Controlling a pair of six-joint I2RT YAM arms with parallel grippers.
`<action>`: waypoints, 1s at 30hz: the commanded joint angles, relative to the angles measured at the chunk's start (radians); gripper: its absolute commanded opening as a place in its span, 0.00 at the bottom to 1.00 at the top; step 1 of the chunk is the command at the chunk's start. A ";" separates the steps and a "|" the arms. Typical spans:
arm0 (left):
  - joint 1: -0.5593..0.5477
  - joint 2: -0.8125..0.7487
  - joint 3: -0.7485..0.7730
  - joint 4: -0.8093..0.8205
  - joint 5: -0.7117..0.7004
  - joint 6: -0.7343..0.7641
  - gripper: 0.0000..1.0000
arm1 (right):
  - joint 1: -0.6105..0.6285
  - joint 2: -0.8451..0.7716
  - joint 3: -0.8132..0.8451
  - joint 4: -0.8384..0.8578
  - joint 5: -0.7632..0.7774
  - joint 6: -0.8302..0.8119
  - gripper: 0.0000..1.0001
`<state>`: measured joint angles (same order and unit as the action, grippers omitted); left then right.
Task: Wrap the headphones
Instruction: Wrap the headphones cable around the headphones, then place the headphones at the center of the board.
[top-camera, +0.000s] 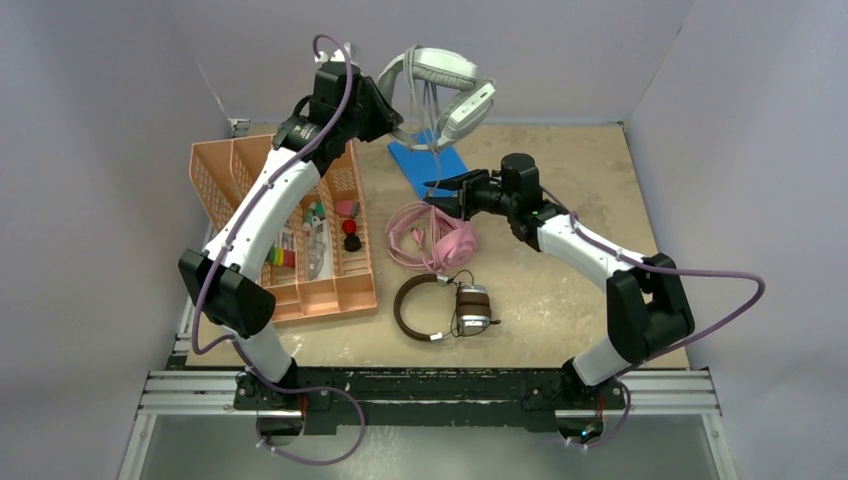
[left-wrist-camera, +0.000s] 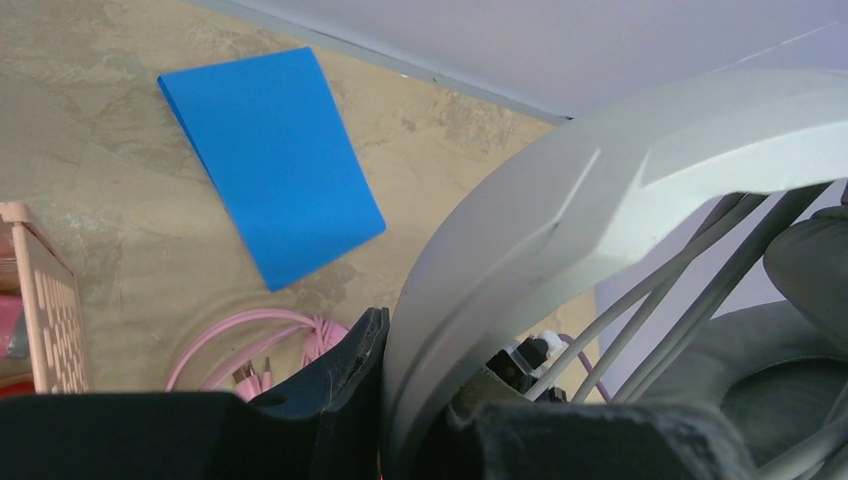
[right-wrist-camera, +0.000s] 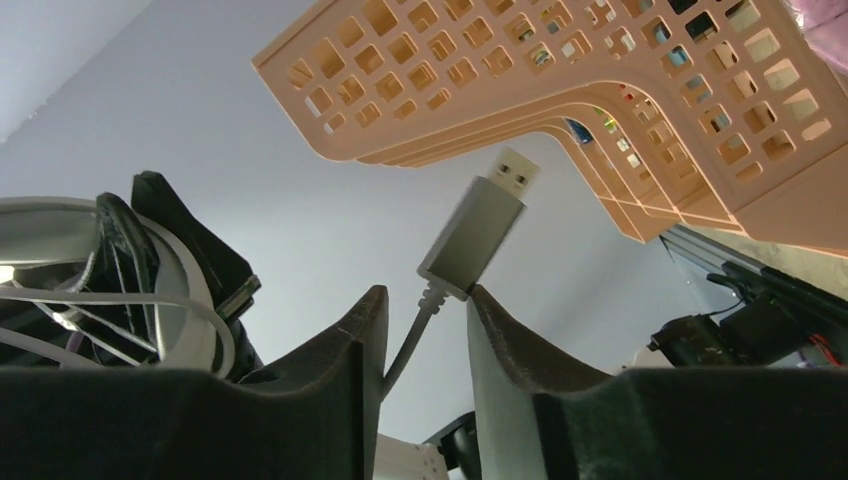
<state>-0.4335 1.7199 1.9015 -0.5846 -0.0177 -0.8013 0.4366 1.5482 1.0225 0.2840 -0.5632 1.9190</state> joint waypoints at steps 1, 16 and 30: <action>0.007 -0.080 -0.001 0.129 0.088 -0.040 0.00 | 0.002 0.003 0.028 0.068 0.045 -0.021 0.32; -0.076 0.030 -0.080 0.088 0.324 0.110 0.00 | -0.256 -0.063 -0.193 0.246 0.107 -0.505 0.00; -0.406 0.349 0.013 0.193 0.241 0.338 0.00 | -0.632 -0.186 -0.476 0.314 -0.208 -1.041 0.00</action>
<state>-0.7563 2.0701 1.8240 -0.4507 0.2024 -0.6220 -0.1551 1.4334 0.5694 0.5777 -0.7444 1.1175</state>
